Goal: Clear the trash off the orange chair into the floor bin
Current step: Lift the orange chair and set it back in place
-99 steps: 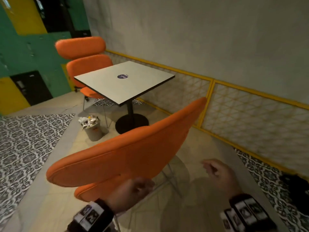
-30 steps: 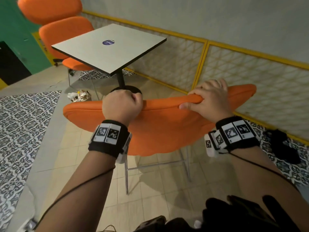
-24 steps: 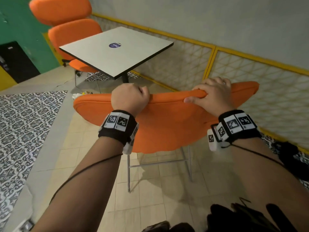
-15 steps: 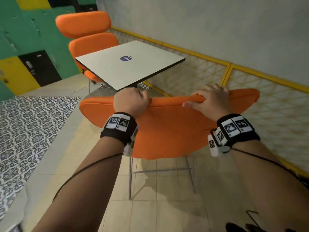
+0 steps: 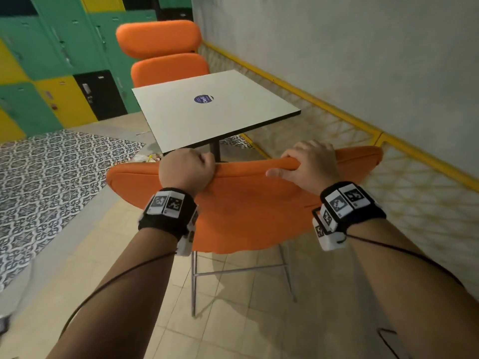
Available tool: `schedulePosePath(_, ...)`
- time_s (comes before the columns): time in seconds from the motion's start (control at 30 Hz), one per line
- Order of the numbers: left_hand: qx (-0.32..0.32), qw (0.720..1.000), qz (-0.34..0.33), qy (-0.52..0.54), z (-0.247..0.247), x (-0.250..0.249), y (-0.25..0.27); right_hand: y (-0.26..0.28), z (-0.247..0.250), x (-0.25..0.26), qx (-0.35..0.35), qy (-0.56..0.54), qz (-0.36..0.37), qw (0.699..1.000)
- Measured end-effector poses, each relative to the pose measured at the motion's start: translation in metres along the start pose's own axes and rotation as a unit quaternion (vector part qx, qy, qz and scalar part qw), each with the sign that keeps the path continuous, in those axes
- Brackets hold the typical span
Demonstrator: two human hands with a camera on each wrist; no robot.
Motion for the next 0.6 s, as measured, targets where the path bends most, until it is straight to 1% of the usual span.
schedulePosePath(0.13, -0.013, 1.0, 0.02, -0.012, -0.023, -0.033, -0.019, -0.026, -0.011, -0.048, -0.007, -0.002, 0.024, 1.0)
schedulePosePath(0.27, -0.033, 0.999, 0.037, -0.018, -0.041, -0.058, -0.04, -0.055, -0.022, -0.085, -0.012, -0.014, 0.049, 0.999)
schedulePosePath(0.43, -0.051, 0.997, 0.048, -0.027, -0.066, -0.096, -0.075, -0.095, -0.038, -0.141, -0.008, -0.039, 0.05, 0.998)
schedulePosePath(0.53, -0.048, 0.997, 0.054, -0.035, -0.082, -0.115, -0.089, -0.116, -0.049, -0.168, 0.013, -0.048, 0.067, 0.997)
schedulePosePath(0.6, -0.049, 0.996, 0.063, -0.046, -0.09, -0.124, -0.101, -0.131, -0.05, -0.181, 0.0, -0.058, 0.085, 0.995)
Point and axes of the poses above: each hand's wrist, its own y-axis away from the middle knuckle, its own z-axis out of the back of the hand, x = y × z, the point moved 9 cm from there along -y, towards the middle knuckle, and after that the axes turned 7 degrees about z, right-handed, at the moved point
